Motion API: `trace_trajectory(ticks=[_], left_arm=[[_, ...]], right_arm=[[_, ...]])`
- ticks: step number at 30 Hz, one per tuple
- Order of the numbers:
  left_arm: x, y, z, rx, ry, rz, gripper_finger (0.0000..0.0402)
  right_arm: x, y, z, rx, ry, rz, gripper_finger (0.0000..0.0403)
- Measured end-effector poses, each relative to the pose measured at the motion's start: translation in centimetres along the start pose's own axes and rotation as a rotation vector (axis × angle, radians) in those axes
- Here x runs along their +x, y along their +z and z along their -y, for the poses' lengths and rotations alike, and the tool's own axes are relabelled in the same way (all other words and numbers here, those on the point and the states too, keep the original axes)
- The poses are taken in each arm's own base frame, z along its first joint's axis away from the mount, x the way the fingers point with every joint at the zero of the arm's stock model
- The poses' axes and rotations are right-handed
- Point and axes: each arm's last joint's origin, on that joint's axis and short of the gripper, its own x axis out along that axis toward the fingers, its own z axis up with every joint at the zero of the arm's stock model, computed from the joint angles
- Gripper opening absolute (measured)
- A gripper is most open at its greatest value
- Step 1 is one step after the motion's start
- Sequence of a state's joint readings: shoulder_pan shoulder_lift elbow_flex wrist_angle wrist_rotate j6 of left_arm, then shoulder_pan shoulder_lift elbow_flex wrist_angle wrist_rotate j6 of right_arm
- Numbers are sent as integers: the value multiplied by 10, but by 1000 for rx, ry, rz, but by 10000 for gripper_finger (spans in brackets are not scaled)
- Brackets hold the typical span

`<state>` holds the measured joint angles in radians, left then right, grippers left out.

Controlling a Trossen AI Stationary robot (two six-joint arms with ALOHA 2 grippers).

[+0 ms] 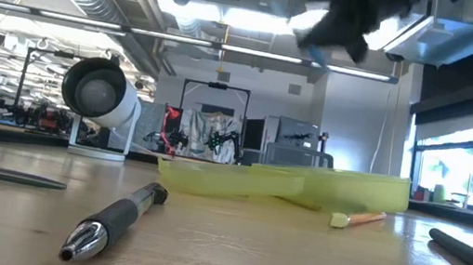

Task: Pick & place school supplies into a supply box
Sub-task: Put the blue pen into the yellow supply box

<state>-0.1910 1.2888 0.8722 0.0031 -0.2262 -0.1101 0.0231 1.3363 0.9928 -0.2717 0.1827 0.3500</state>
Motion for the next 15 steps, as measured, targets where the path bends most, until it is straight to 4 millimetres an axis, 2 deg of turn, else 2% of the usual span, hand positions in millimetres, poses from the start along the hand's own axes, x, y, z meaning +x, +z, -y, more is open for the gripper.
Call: trace_trajectory(ticks=[7, 15], left_arm=[[-1, -14, 2, -68, -53, -148, 101], [-13, -43, 13, -208, -134, -480, 102]], right_arm=[[25, -24, 22, 191, -84, -266, 40], [68, -50, 32, 221, -109, -451, 40]])
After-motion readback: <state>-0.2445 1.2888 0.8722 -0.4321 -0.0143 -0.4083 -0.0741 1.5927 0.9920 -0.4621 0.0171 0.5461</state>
